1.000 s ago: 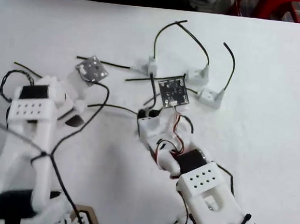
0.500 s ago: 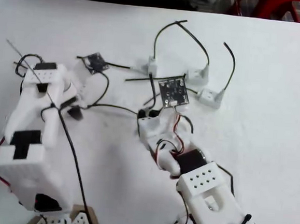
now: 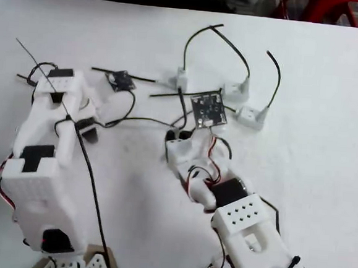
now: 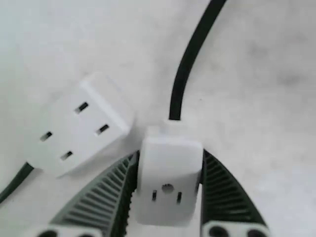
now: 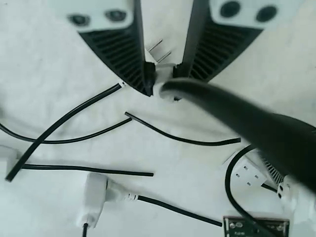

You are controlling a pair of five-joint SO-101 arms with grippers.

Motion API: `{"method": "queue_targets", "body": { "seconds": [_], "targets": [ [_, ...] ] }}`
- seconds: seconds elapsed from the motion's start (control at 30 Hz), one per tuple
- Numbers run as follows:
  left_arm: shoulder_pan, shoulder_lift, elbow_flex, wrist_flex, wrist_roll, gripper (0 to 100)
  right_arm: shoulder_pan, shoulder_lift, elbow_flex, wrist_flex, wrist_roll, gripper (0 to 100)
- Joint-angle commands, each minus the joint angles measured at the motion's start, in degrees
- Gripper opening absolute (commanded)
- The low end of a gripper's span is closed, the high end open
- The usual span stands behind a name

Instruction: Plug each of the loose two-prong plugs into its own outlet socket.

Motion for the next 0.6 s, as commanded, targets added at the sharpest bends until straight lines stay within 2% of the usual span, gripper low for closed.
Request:
{"method": "queue_targets", "body": {
  "seconds": [0.0, 0.17, 0.33, 0.43, 0.57],
  "targets": [
    [1.71, -3.91, -1.76, 7.30, 0.70, 9, 3.21, -1.36, -0.62, -3.12, 0.18, 1.7],
    [6.55, -11.91, -1.58, 13.54, 13.27, 11, 7.43, -1.36, -0.62, -6.55, -0.35, 1.7],
    [13.58, -19.30, 4.04, 14.24, 21.27, 15, 10.24, -1.36, -0.62, -8.40, -0.62, 1.7],
    [19.21, -24.13, 10.81, 12.04, 26.29, 15, 12.26, -1.36, -0.62, -9.27, -3.08, 1.7],
    [25.63, -30.73, 22.15, 5.19, 30.95, 15, 13.85, -1.36, -0.62, -10.33, -3.52, 1.7]
  ]
}}
